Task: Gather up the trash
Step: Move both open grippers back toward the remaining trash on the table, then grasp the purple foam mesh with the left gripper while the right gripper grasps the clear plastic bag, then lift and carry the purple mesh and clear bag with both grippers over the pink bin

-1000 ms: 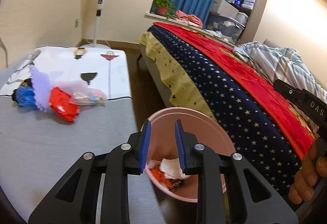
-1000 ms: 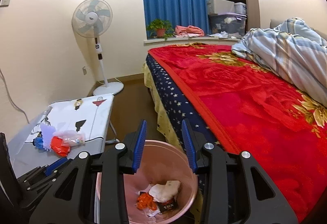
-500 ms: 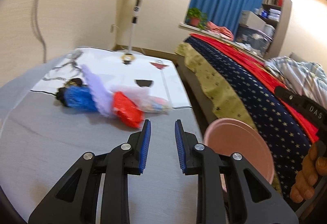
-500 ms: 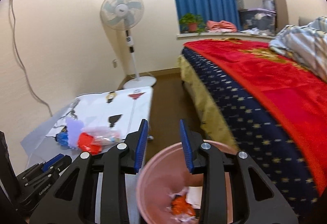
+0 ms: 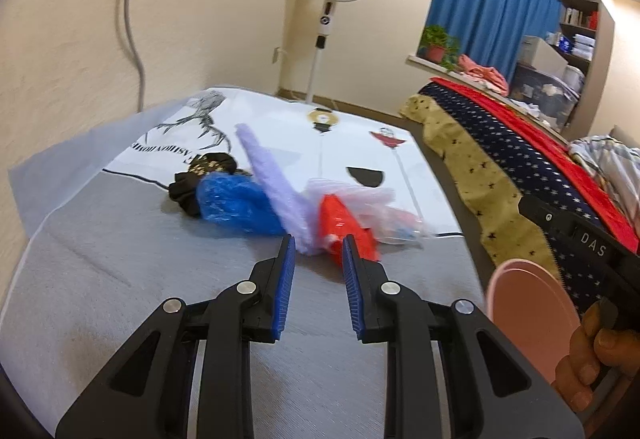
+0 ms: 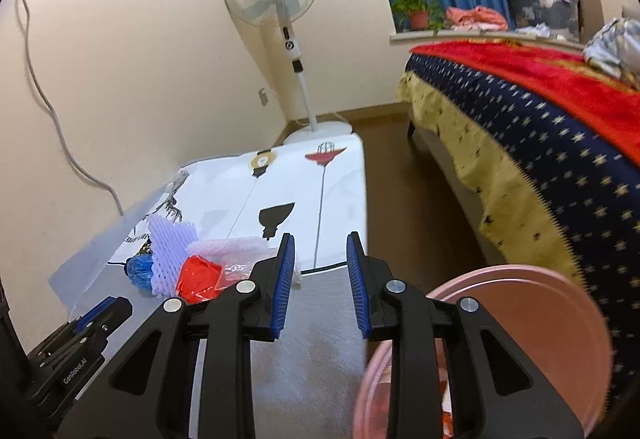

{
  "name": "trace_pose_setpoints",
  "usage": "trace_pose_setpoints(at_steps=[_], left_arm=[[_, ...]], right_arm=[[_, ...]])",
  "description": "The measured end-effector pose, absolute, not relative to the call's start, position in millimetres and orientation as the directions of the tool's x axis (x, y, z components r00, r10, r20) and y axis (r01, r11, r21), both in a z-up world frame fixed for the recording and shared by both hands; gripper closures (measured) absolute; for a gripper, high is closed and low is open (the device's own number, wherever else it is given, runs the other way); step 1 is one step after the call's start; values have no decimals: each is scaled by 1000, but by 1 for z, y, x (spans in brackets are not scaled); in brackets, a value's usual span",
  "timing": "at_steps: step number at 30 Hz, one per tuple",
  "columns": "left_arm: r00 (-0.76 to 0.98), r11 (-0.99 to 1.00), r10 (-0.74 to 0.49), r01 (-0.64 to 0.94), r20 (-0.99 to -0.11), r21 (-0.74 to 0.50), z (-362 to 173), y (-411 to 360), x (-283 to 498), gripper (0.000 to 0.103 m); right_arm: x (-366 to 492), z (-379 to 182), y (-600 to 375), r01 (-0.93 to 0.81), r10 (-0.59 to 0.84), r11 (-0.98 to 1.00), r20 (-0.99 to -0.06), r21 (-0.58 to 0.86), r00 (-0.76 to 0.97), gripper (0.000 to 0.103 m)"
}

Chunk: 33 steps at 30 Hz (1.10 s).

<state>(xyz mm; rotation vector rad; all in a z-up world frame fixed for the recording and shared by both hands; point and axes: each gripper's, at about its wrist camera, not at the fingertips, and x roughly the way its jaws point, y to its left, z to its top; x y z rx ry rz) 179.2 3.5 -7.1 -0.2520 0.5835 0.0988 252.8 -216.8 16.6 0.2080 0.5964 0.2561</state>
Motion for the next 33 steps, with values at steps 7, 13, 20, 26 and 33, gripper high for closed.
trace_pose_setpoints(at_steps=[7, 13, 20, 26, 33], left_arm=[[820, 947, 23, -202, -572, -251, -22, 18, 201, 69], [812, 935, 16, -219, -583, -280, -30, 21, 217, 62], [780, 919, -5, -244, -626, -311, -40, 28, 226, 65], [776, 920, -43, -214, -629, -328, -43, 28, 230, 87], [786, 937, -15, -204, -618, -282, -27, 24, 222, 95]], right_arm=[[291, -16, -198, -177, 354, 925, -588, 338, 728, 74], [311, -39, -184, -160, 366, 920, -635, 359, 680, 71], [321, -51, -171, -170, 362, 927, -679, 334, 639, 75], [319, -51, -167, -194, 369, 927, -676, 322, 638, 101], [303, -26, -169, -227, 371, 926, -626, 300, 686, 101]])
